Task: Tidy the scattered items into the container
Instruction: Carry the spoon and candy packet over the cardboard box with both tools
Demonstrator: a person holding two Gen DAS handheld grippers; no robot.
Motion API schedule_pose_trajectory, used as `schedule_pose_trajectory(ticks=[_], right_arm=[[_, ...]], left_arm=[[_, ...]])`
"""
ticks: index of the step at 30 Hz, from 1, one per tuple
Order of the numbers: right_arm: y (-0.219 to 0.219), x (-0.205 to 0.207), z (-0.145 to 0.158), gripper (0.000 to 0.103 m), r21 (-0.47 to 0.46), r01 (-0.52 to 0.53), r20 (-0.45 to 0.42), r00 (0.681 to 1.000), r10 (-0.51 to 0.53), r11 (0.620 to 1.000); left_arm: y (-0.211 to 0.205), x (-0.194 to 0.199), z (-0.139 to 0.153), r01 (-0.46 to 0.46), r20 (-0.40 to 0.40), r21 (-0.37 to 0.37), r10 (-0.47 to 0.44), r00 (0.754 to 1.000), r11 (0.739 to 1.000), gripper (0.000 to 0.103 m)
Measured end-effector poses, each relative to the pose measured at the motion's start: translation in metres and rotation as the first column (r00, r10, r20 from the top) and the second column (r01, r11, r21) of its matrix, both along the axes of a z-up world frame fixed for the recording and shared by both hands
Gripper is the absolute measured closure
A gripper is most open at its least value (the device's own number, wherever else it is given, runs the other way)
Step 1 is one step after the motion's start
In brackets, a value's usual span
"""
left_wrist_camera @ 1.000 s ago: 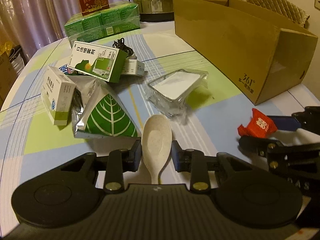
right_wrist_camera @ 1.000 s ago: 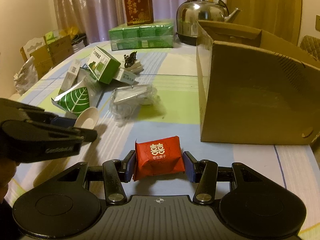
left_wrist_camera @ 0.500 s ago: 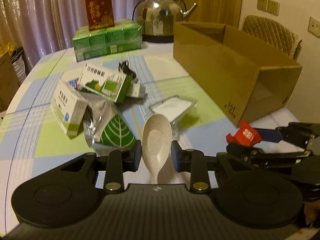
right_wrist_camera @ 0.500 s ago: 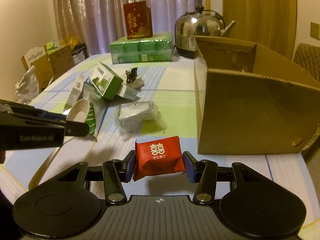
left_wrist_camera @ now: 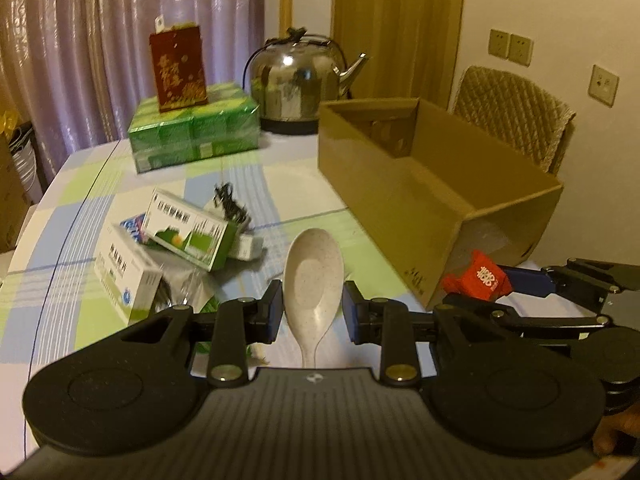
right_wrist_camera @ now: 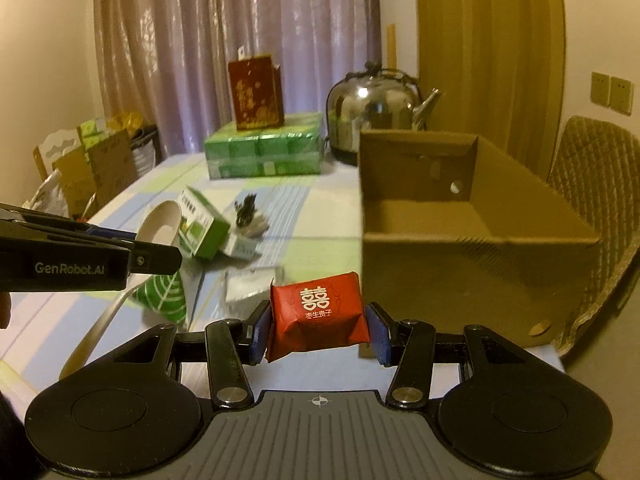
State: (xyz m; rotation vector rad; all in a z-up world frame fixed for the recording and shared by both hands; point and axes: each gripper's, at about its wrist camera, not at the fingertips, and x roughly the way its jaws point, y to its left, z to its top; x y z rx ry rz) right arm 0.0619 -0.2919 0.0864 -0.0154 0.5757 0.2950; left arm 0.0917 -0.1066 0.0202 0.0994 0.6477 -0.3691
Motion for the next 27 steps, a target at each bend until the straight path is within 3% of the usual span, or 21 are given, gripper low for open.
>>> schedule_pose_trajectory(ticks=[14,27], right_arm=[[-0.051,0.025,0.054,0.056,0.018,0.075,0.047,0.996,-0.076,0.997],[-0.108,0.091,0.076,0.056,-0.024,0.113,0.047,0.993,-0.112,0.993]], left_arm=[[-0.052,0.020,0.045,0.122,0.015,-0.083,-0.121,0.993,0.989,0.077],[-0.114,0.100,0.078,0.192,-0.018,-0.182,-0.198,0.980,0.964,0.077]])
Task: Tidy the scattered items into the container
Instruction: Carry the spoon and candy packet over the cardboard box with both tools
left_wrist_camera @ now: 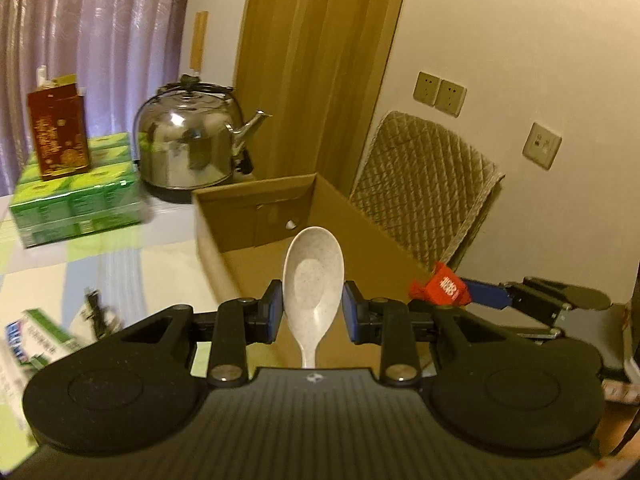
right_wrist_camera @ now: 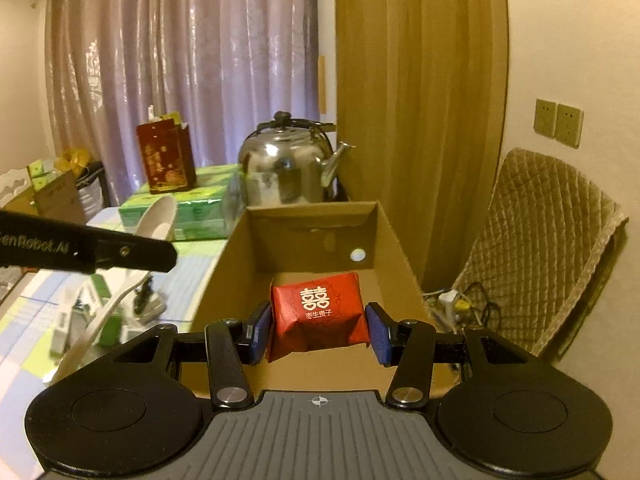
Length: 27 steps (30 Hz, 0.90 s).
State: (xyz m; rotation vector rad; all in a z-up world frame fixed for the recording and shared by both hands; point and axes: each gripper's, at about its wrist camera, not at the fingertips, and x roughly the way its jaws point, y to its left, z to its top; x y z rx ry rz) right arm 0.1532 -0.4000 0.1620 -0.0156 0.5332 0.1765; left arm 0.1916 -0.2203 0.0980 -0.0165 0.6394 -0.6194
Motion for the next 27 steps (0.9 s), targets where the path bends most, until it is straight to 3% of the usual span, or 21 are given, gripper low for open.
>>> schedule_pose_trajectory(ticks=[11,19,27], right_arm=[[-0.017,0.067,-0.039,0.056,-0.081,-0.052,-0.117,0.992,0.042,0.995],[-0.013,0.096,-0.075,0.056,-0.117,-0.155,-0.250,0.961,0.122,0.981],[-0.011,0.106,-0.085,0.056,-0.155,-0.199,-0.301,0.942,0.145,0.968]], left_arm=[[-0.040,0.080,-0.032,-0.011,-0.123,-0.094,-0.001,0.992,0.996,0.077],[-0.055,0.104,-0.086,-0.013,-0.190,0.040,0.020,0.982,0.999,0.077],[-0.062,0.105,-0.103,0.006,-0.169,0.132,0.017,0.985,0.991,0.079]])
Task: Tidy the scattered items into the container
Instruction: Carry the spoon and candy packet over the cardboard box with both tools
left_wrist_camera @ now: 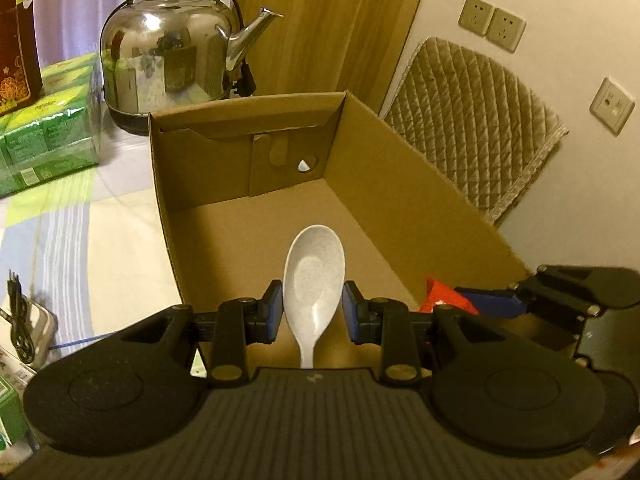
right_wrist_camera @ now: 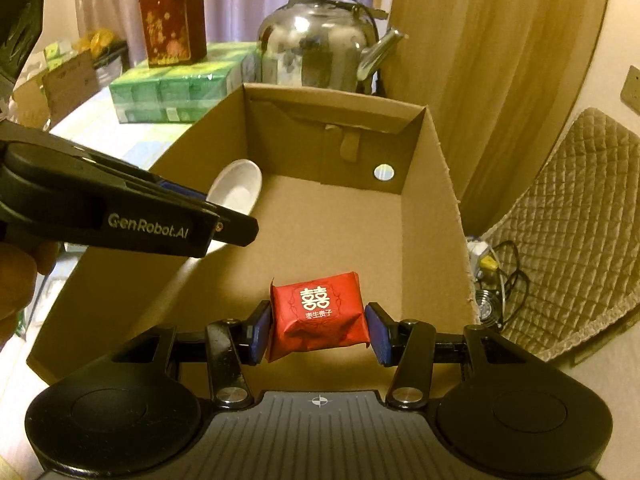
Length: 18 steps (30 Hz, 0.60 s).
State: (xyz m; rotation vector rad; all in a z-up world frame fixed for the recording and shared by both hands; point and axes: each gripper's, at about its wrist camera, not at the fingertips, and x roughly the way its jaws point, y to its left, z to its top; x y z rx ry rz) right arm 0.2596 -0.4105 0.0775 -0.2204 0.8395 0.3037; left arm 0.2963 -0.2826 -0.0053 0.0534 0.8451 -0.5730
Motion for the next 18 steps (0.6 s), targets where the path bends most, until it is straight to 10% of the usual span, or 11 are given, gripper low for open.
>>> schedule_pose_trajectory(ticks=[18], right_arm=[[0.009,0.003,-0.003,0.055,-0.006,-0.020,-0.018,1.000,0.020,1.000]], left_arm=[[0.020,-0.009,0.026,-0.014,0.062,-0.001,0.014,0.998,1.000,0.077]])
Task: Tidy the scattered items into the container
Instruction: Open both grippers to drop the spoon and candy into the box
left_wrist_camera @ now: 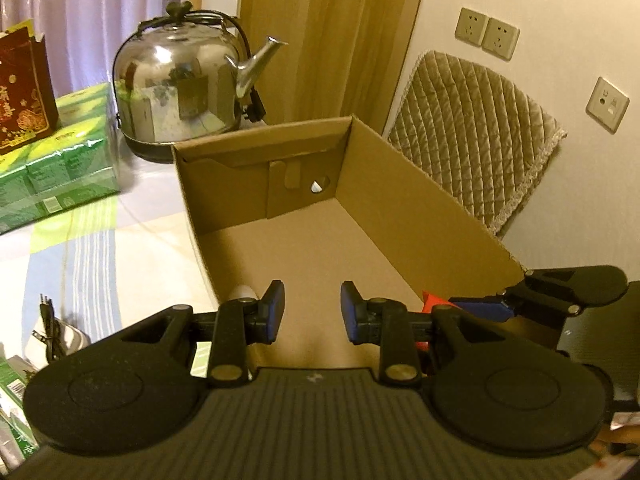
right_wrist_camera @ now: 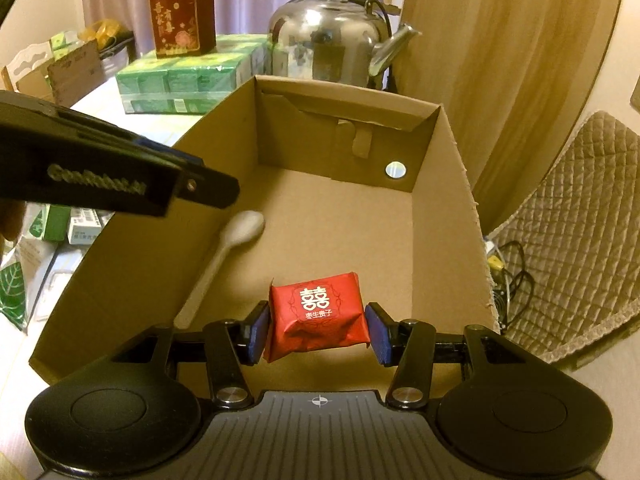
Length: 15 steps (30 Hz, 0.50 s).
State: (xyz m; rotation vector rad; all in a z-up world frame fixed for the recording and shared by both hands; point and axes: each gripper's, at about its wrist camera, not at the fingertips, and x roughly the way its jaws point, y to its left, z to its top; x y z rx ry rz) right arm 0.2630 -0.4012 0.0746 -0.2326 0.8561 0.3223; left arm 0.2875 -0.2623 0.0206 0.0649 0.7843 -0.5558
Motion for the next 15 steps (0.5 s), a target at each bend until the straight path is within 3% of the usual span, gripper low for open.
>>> schedule_pose_trajectory(ticks=[2,5,15], right_arm=[[0.000,0.000,0.000,0.052,0.001,-0.001,0.005,1.000,0.001,1.000],[0.000,-0.002,0.001,0.037,0.002,0.003,0.019,1.000,-0.003,1.000],[-0.005,-0.020,0.033,0.035,0.050,0.045,0.083,0.995,-0.049,0.998]], left_arm=[[0.004,-0.001,0.003,-0.006,0.000,-0.007,0.006,1.000,1.000,0.077],[0.012,-0.005,0.007,-0.015,0.006,-0.008,0.015,1.000,1.000,0.077],[0.062,-0.033,0.030,-0.090,0.047,-0.025,0.092,0.995,0.996,0.067]])
